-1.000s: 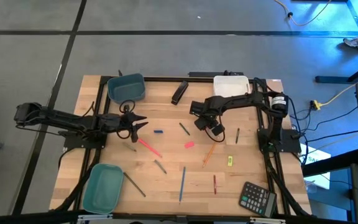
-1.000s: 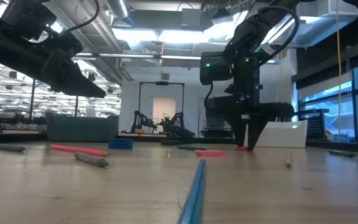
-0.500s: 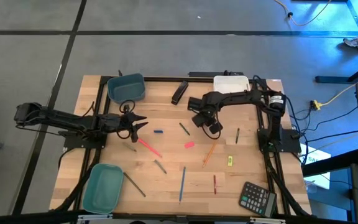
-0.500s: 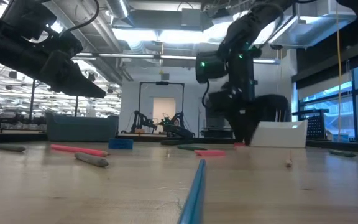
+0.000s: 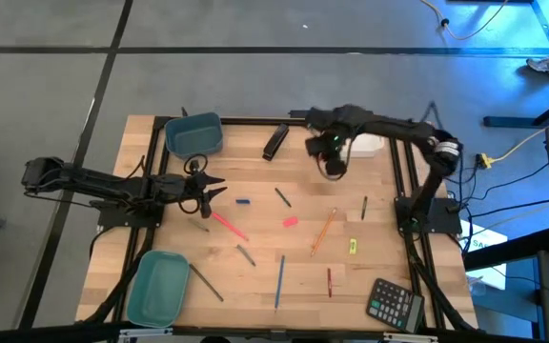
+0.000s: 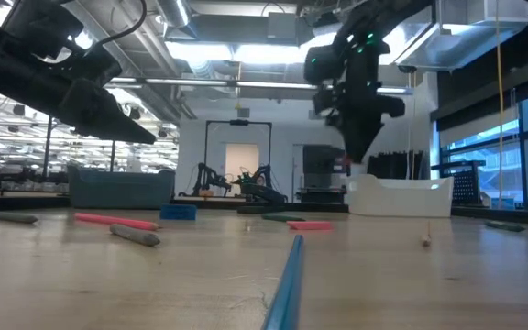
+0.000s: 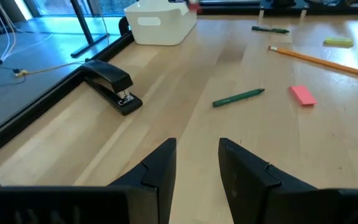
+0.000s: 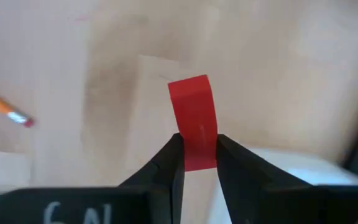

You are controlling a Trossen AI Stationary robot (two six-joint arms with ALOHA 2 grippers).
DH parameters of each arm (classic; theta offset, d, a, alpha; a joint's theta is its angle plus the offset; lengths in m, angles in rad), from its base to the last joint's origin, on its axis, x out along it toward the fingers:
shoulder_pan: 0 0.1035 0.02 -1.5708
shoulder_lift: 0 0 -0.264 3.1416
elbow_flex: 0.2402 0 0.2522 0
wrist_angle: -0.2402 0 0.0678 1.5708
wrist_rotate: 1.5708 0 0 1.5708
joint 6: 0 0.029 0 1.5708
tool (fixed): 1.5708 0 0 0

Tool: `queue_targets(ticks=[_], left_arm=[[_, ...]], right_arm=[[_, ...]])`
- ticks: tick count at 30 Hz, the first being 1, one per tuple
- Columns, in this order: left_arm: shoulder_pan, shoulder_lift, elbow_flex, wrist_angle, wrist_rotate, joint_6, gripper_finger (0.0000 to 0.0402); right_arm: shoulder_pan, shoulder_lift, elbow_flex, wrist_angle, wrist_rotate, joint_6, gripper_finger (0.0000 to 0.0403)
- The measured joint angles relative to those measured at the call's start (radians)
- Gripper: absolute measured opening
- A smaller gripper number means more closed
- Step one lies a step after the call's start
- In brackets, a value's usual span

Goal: Sort crayons/erasers/pens/pencils in bins
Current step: Put the red eraser into the white bin

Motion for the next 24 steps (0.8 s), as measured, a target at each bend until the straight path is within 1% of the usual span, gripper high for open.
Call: queue_targets(ticks=[4,7,10,15,19,24], left_arm=[[0.000,0.000,0.000,0.000,0.000,0.003,0.0112],[0.000,0.000,0.000,0.000,0.000,0.004,0.0112],[0.000,0.000,-0.001,0.000,0.000,0.004,0.0112],[0.000,0.000,-0.001,-0.001,0.000,0.003,0.0112],[0.000,0.000,-0.001,-0.002,-0.002,0.004,0.0112],[0.003,0.000,-0.001,-0.005,-0.026,0.004,0.0112]], right_arm=[[-0.101,-0.088,0.000,0.006,0.067,0.044,0.0089],[-0.185,-0.114,0.001,0.012,0.106,0.089,0.0089],[-0.271,-0.115,-0.010,0.023,0.102,0.132,0.0089],[-0.387,-0.111,-0.103,0.109,0.057,0.161,0.0090],[-0.434,-0.093,-0.184,0.188,0.054,0.215,0.0090],[-0.446,-0.040,-0.251,0.260,0.046,0.242,0.0090]])
